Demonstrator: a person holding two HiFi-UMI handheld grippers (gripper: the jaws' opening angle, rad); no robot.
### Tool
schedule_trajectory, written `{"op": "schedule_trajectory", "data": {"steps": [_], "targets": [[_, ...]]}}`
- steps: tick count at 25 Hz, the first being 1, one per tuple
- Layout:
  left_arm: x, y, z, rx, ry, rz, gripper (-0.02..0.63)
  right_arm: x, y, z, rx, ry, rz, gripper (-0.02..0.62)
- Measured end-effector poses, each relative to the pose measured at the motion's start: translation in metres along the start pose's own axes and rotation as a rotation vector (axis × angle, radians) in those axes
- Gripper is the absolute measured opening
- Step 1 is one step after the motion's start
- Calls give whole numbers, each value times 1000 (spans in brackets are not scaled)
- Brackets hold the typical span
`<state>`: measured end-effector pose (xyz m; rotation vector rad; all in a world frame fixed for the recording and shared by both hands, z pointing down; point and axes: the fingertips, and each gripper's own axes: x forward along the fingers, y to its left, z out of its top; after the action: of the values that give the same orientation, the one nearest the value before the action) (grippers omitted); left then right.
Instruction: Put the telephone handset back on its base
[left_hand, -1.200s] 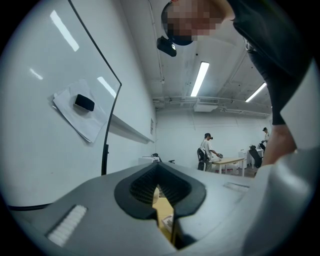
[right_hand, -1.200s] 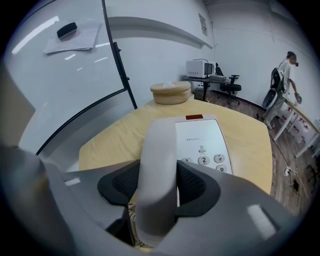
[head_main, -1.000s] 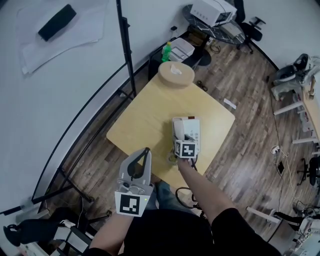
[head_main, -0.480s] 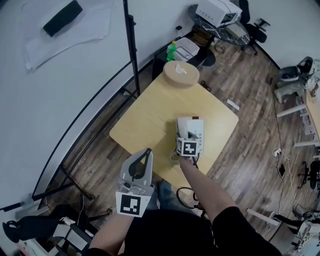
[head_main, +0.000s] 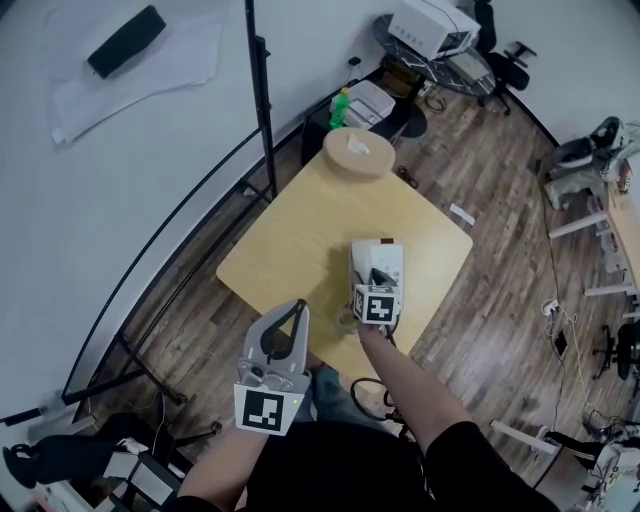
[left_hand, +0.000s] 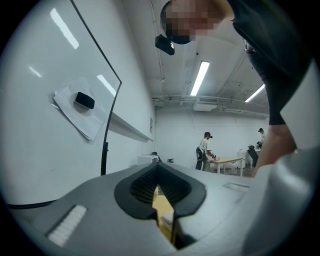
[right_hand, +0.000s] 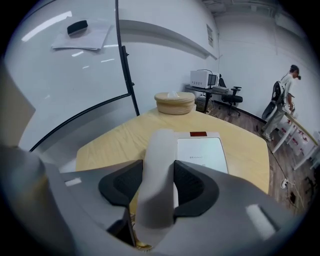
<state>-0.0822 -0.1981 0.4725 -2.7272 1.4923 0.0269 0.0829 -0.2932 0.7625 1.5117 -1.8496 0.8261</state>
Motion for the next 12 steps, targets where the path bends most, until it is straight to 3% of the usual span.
{"op": "schedule_trajectory", "data": {"steps": [7,12], "targets": [[2,-1,-2,-1,12,-9,0,2,-2,5,85,-32,-35,206],[3,-3,-4,-22,31,-9,0,-1,-2,9,56,-4,-5,207]]}}
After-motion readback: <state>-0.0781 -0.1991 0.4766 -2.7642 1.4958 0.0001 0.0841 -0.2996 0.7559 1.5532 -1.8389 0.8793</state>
